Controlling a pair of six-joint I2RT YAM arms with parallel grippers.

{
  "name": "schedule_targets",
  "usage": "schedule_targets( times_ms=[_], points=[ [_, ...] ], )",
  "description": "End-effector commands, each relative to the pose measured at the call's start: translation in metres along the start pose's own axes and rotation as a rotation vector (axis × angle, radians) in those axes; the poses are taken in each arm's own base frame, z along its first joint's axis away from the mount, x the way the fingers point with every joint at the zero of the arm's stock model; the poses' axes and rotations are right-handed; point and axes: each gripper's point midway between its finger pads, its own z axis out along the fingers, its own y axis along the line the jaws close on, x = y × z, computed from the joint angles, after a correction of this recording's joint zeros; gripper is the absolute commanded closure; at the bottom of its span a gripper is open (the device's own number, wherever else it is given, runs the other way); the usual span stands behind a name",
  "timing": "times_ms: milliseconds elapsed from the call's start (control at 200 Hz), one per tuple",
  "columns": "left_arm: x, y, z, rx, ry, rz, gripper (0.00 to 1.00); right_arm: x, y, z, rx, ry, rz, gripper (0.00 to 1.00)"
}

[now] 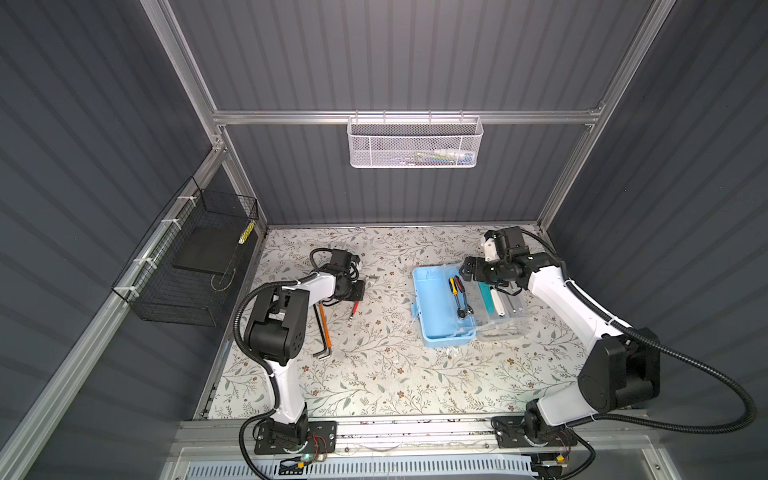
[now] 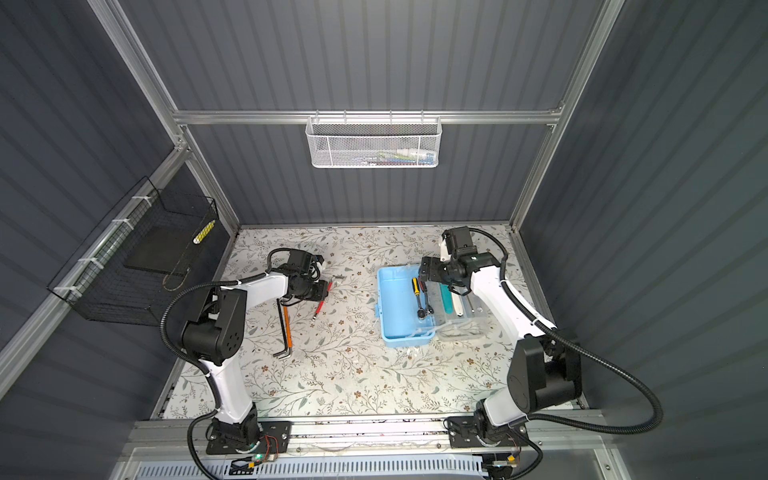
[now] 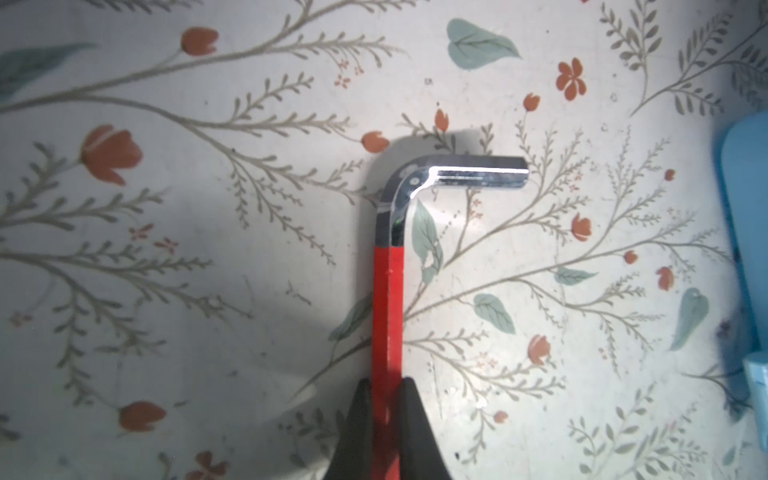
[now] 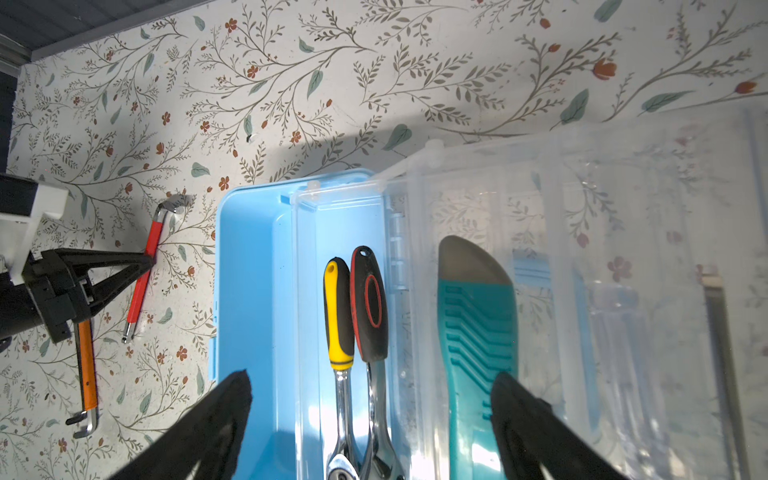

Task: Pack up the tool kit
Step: 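Carry the red hex key over the blue box with the left gripper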

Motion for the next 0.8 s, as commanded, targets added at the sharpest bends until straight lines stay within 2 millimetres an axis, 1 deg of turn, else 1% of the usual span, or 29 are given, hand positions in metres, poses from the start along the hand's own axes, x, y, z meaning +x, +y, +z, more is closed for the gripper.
schedule_targets(
  times_ms=[0,240,350,425,605,750,795],
  points=[
    [0.01,-0.013,-0.007,0.061,0.023,-0.076,1.0,-0.001,0.002,-0.004,-0.015,-0.014,0.019,0.09],
    [-0.005,-0.034,-0.032,0.129,-0.065,-0.139,1.0,0.0,0.003,-0.002,-0.027,-0.011,0.034,0.09],
    [-0.017,-0.05,-0.046,0.165,-0.114,-0.151,1.0,-0.001,0.005,-0.002,-0.036,-0.014,0.035,0.09],
    [-0.026,-0.065,-0.056,0.194,-0.152,-0.154,1.0,-0.002,0.006,-0.003,-0.039,-0.017,0.034,0.09],
    [-0.04,-0.103,-0.073,0.253,-0.204,-0.175,1.0,-0.003,0.005,-0.005,-0.034,-0.026,0.022,0.09],
    [-0.049,-0.139,-0.084,0.328,-0.235,-0.242,1.0,-0.006,0.004,-0.011,-0.033,-0.047,0.006,0.08],
    [-0.05,-0.149,-0.084,0.357,-0.236,-0.283,1.0,-0.006,0.003,-0.012,-0.035,-0.053,0.005,0.08]
  ],
)
